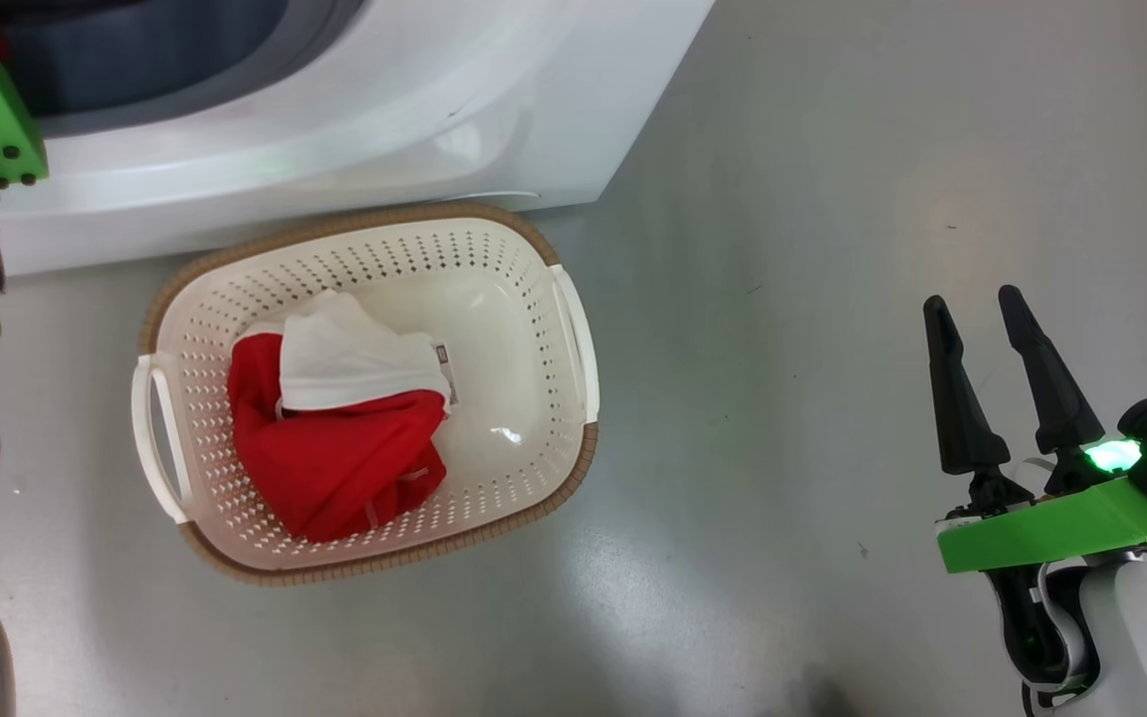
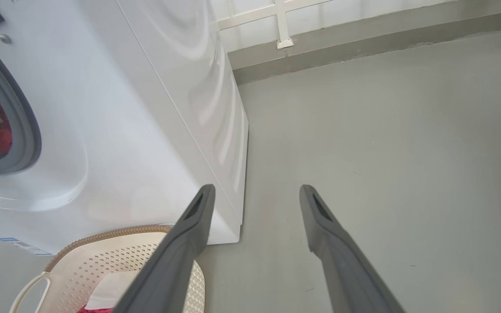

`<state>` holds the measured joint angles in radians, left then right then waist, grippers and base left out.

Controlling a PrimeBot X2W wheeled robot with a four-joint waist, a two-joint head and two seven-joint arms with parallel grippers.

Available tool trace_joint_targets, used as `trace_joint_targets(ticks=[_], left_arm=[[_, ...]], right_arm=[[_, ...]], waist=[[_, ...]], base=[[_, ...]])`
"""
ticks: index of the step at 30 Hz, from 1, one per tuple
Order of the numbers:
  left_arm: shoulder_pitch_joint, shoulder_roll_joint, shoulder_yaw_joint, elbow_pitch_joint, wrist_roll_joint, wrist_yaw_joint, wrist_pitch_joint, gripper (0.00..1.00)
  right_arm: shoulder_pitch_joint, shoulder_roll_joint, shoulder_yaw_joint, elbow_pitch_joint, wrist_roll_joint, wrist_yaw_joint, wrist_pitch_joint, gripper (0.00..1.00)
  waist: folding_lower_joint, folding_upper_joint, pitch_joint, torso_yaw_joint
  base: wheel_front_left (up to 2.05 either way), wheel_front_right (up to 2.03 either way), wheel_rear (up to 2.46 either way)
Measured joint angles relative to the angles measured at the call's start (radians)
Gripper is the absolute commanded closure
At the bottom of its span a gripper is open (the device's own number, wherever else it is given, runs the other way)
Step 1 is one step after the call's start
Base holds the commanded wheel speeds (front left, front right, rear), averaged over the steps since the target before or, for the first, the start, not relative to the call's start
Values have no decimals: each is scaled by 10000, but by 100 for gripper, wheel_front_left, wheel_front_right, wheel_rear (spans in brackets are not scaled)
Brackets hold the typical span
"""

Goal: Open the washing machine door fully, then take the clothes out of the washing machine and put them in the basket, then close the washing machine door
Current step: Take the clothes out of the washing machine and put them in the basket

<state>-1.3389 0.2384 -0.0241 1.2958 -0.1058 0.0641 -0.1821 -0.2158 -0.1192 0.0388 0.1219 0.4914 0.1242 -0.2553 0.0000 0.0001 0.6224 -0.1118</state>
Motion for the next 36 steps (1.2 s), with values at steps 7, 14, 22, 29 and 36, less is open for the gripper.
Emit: trace_joint_targets(ticks=[7, 14, 22, 29, 36], left_arm=[[-3, -31, -75, 15, -113, -115, -408, 100], [353, -334, 82, -1304, -443, -487, -681, 100], [2955, -819, 838, -5068, -763, -779, -706, 100], [4731, -1636, 1337, -7820, -688, -1285, -706, 100], [6069, -2042, 1561, -10144, -573, -1630, -708, 100]], right_arm=[[-164, -4, -59, -8, -2, 0, 0, 0], [-195, -8, -186, -8, -6, 0, 0, 0], [-138, -50, -251, -8, -15, 0, -2, 0], [-77, -127, -274, -4, -17, 0, -2, 0], [217, -194, -267, 4, -17, 0, -2, 0]], waist=[[0, 0, -22, 134], [0, 0, -179, 345], [0, 0, -489, 596], [0, 0, -809, 871], [0, 0, -1091, 1048]], base=[[0, 0, 0], [0, 0, 0], [0, 0, 0], [0, 0, 0], [0, 0, 0]])
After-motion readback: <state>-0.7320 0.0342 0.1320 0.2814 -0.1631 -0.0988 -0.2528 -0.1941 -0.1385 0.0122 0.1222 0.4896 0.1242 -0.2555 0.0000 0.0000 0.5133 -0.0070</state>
